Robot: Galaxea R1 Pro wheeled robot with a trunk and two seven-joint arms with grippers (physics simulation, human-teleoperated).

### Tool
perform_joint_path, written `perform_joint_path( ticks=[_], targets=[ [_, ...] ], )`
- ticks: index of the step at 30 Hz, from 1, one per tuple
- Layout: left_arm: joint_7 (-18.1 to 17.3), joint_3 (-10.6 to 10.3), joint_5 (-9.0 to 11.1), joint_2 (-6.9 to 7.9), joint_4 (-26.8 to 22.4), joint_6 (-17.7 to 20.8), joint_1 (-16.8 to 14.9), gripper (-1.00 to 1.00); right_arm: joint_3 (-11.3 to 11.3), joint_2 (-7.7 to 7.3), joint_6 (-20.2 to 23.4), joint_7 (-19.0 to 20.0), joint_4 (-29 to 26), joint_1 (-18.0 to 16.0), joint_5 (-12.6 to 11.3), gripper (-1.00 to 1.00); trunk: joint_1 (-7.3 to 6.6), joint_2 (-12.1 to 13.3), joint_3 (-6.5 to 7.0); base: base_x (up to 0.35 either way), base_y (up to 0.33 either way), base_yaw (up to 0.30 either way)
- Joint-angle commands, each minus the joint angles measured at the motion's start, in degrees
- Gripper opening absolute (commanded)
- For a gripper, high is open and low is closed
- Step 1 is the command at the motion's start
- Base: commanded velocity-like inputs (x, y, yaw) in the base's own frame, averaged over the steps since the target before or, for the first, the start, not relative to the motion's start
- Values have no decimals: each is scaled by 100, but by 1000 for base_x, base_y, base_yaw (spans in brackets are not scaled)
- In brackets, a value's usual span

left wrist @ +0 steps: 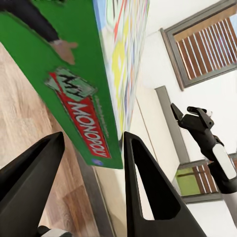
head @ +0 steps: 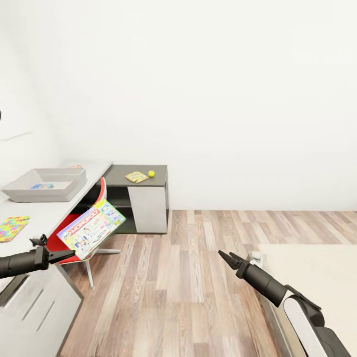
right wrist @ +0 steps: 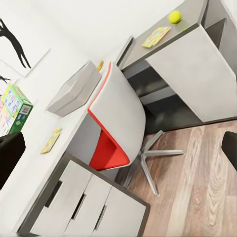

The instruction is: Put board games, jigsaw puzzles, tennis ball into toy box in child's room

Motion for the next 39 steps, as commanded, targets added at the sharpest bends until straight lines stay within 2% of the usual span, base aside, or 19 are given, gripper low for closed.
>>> perform_joint_path(
  ticks=[1, 11, 15, 39],
  targets=[
    [-23, 0, 8, 3, 3, 56, -8, -100, -7, -1, 49, 2, -4, -3, -49, 100, 3, -13, -12, 0, 0, 282],
    [-23, 33, 7, 13, 23, 60, -10, -100, -7, -1, 40, 9, -4, -3, -49, 100, 3, -13, -12, 0, 0, 282],
    [-23, 193, 1, 8, 51, 62, -9, -100, -7, -1, 24, 29, -7, -3, -48, 100, 3, -13, -12, 0, 0, 210],
    [-23, 408, -2, 14, 230, 59, -3, -100, 10, -9, -7, 95, -40, 6, -41, 100, 3, -13, -12, 0, 0, 14]
  ],
)
